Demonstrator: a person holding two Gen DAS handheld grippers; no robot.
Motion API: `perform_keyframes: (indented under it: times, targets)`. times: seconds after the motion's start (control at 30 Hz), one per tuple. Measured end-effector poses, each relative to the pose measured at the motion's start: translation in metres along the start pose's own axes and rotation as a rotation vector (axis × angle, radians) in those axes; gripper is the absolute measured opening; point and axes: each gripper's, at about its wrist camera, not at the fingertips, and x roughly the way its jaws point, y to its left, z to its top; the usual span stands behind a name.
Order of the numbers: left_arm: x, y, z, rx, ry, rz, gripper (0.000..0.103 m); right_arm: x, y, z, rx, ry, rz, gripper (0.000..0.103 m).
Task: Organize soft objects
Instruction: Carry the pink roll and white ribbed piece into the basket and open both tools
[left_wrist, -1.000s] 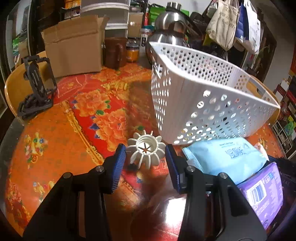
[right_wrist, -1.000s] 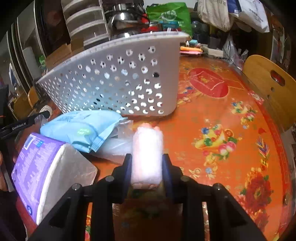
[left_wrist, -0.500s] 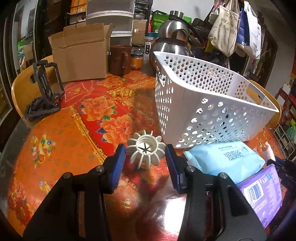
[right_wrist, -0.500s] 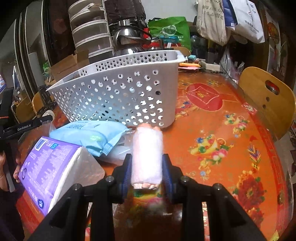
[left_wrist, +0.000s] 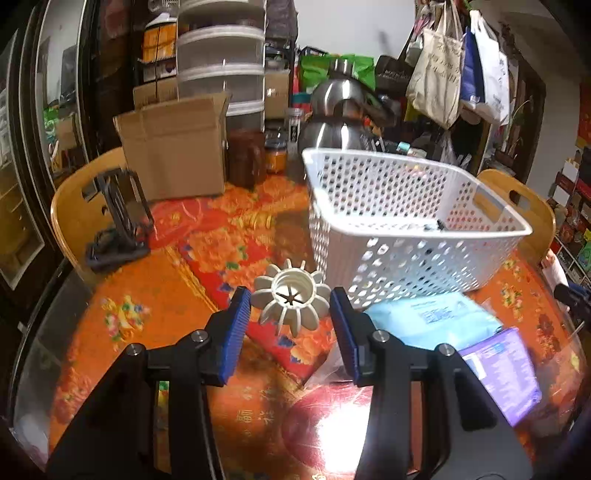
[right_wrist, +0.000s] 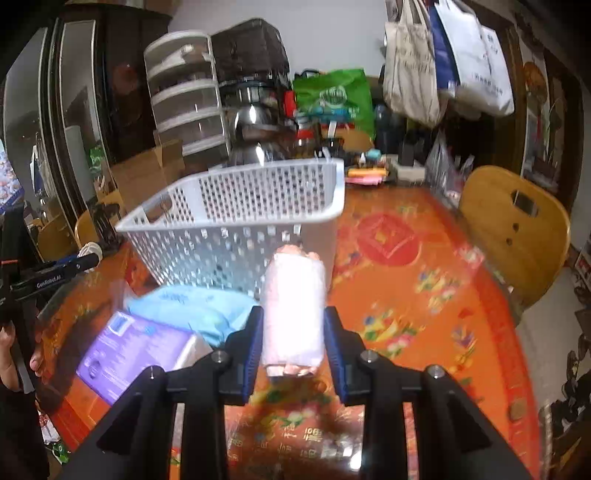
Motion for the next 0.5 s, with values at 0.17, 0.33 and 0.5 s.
perform_keyframes:
  times: [0.17, 0.33, 0.5]
  targets:
    - [-0.025, -0.003, 0.022, 0.013, -0.027, -0.015, 0.042, -0.013, 0.002, 0.029, -0.015, -0.031, 0.015, 0.031]
    - [-0.045, -0.013, 0.044, 0.030, -0.052, -0.017, 0.042, -0.019, 0.015, 0.053, -0.052, -0.045, 0.022, 0.031]
    - [-0.047, -0.026, 0.072, 0.040, -0.049, -0.054, 0.042, -0.013, 0.030, 0.078, -0.093, -0.041, 0.009, 0.031]
